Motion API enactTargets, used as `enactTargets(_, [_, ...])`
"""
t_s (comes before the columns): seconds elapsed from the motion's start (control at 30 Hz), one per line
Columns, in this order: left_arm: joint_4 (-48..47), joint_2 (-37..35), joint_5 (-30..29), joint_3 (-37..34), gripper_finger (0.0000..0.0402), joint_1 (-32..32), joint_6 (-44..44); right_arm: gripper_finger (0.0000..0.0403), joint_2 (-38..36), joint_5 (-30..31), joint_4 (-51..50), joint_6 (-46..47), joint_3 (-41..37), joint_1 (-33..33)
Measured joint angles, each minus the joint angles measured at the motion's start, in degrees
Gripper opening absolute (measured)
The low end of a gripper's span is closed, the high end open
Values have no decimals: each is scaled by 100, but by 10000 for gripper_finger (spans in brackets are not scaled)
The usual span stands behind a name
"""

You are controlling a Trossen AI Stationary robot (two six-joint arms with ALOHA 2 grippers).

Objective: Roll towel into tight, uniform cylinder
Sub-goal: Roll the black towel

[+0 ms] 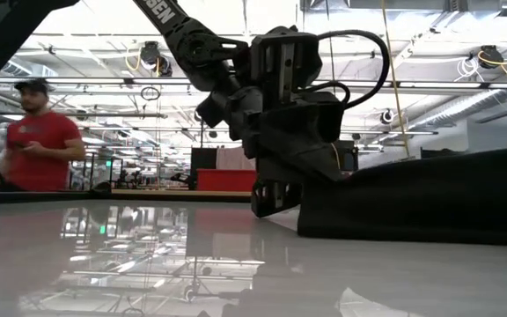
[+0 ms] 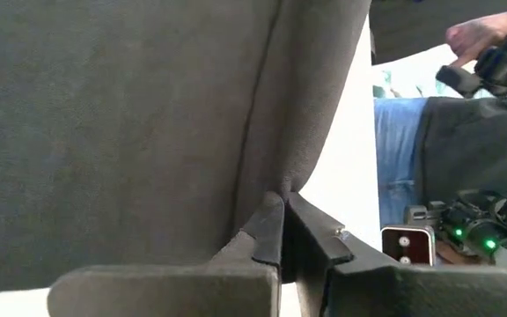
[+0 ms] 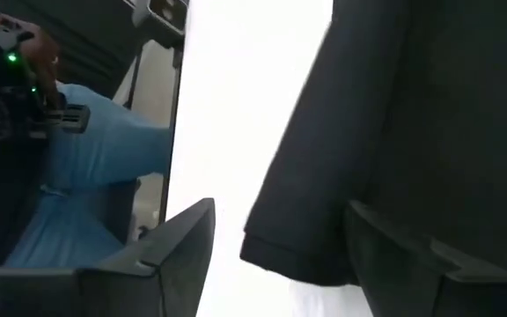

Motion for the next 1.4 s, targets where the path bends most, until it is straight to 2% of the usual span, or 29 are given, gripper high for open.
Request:
enactTargets(0.17, [-121,-3,-90,0,13,0,5,236,-549,141,-384,-500,0,-3])
enactTargets(0.33, [-255,-7,-294,-2,13,0,-18,231,-884,257,-351,-1155,38,-3])
enactTargets(0.6, [-245,-7,-344,-4,13,0,-138,231,-664,156,-330,-2483,418,-1])
enactTargets(0.87, [-247,-7,-364,-11,13,0,-161,231,54,-326,-224,-2503,477,54])
enactTargets(1.27, [-380,-11,-339,-11,13,-26,164,231,412,128,-973,-2221,481,52])
enactTargets(1.4, [-389,-11,-344,-11,37,-72,468,231,412,145,-1219,-2184,483,52])
